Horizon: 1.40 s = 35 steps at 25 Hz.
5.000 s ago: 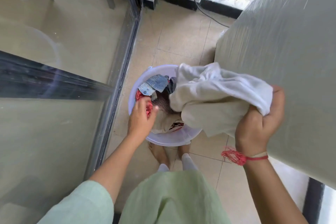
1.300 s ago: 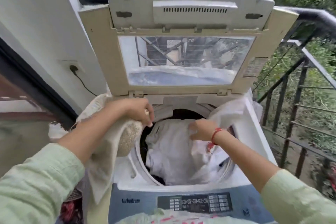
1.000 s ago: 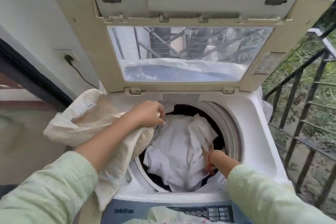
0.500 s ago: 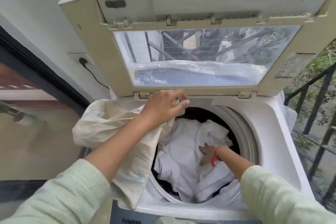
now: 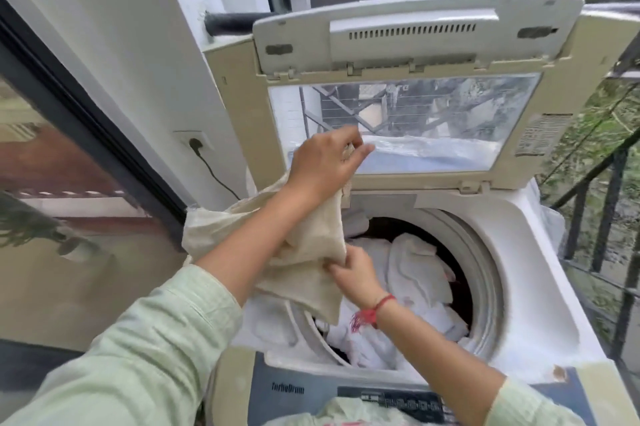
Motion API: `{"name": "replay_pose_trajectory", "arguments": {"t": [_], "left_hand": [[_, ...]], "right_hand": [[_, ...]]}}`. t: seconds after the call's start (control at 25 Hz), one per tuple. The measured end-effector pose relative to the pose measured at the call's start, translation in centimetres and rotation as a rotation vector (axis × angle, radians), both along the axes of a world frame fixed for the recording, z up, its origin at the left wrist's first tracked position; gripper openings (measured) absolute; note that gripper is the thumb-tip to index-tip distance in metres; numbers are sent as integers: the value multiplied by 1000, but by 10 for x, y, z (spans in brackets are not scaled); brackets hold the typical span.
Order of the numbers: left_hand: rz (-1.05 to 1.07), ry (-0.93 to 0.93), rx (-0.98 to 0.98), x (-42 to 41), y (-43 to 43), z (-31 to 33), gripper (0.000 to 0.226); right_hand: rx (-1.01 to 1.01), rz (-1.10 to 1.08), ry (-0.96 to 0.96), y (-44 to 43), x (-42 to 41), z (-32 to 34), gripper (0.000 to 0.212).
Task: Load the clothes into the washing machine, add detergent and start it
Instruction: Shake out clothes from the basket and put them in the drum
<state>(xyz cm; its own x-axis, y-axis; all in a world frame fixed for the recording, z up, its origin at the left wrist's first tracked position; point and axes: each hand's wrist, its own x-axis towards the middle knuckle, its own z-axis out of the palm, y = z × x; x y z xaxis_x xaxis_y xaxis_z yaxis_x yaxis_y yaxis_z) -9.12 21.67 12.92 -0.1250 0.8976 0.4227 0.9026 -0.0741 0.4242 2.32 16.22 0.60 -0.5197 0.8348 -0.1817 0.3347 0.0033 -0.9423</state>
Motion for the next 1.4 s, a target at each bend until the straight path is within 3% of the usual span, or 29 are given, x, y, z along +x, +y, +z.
{"name": "replay_pose_trajectory", "arguments": {"t": [0.16, 0.32, 0.4, 0.48, 0.52, 0.56, 0.6, 0.68, 0.72, 0.76, 0.8, 0.88, 0.92, 0.96, 1.04, 1.12, 1.16, 1.24, 1.28, 1.32, 1.36, 1.4], "left_hand": [[69, 213, -7, -35, -16, 39, 42], [-96, 409, -426, -33, -33, 48, 62], [-138, 524, -525, -18, -35, 35, 50], [-62, 533, -542, -10, -25, 34, 23], [0, 526, -510, -10, -19, 38, 17], [57, 524, -442, -11, -12, 45, 16], [98, 516, -334, -12, -7, 52, 16], [95, 459, -155, -8, -2, 58, 17], [38, 438, -172, -4, -5, 52, 19], [-57, 437, -296, -1, -10, 34, 22], [-170, 458, -542, 1, -17, 13, 27], [-333, 493, -1199, 1, -34, -37, 42], [-356, 535, -1437, 0, -40, -60, 49], [-337, 583, -1513, -1, -38, -78, 53], [-197, 563, -1234, -2, -22, -90, 37], [-12, 396, -731, -1, -3, -84, 28], [23, 406, -470, -2, 1, -85, 30], [13, 576, -92, -6, -6, -98, 34], [-8, 677, -24, -4, -18, -109, 36], [-75, 768, -87, 0, -35, -128, 36], [-206, 785, -301, 6, -52, -146, 37], [-343, 718, -649, 14, -68, -159, 39]], "right_hand": [[120, -266, 69, 54, 40, -1, 25], [261, -475, 262, 92, 87, 40, 24], [562, -486, 150, 100, 103, 63, 30], [1019, -451, -121, 103, 121, 86, 27], [1154, -397, -233, 104, 129, 101, 26], [1159, -310, -332, 108, 137, 117, 28], [1025, -205, -426, 112, 143, 136, 33], [573, 33, -735, 119, 151, 159, 29], [449, 135, -928, 120, 153, 158, 22], [453, 223, -1102, 121, 154, 147, 15], [487, 306, -1199, 120, 154, 130, 13], [301, 597, -1228, 103, 149, 85, 5], [130, 721, -1192, 96, 147, 64, 9], [74, 769, -1181, 96, 146, 44, 16], [262, 530, -1176, 113, 142, 28, 12], [576, 43, -995, 134, 143, 28, 34], [734, -117, -857, 138, 147, 30, 44], [1092, -175, -697, 131, 155, 31, 49], [1208, -81, -701, 121, 159, 25, 51], [1206, 114, -758, 104, 163, 15, 54], [1049, 382, -864, 86, 164, 2, 56], [729, 664, -1005, 68, 164, -3, 55]]}}
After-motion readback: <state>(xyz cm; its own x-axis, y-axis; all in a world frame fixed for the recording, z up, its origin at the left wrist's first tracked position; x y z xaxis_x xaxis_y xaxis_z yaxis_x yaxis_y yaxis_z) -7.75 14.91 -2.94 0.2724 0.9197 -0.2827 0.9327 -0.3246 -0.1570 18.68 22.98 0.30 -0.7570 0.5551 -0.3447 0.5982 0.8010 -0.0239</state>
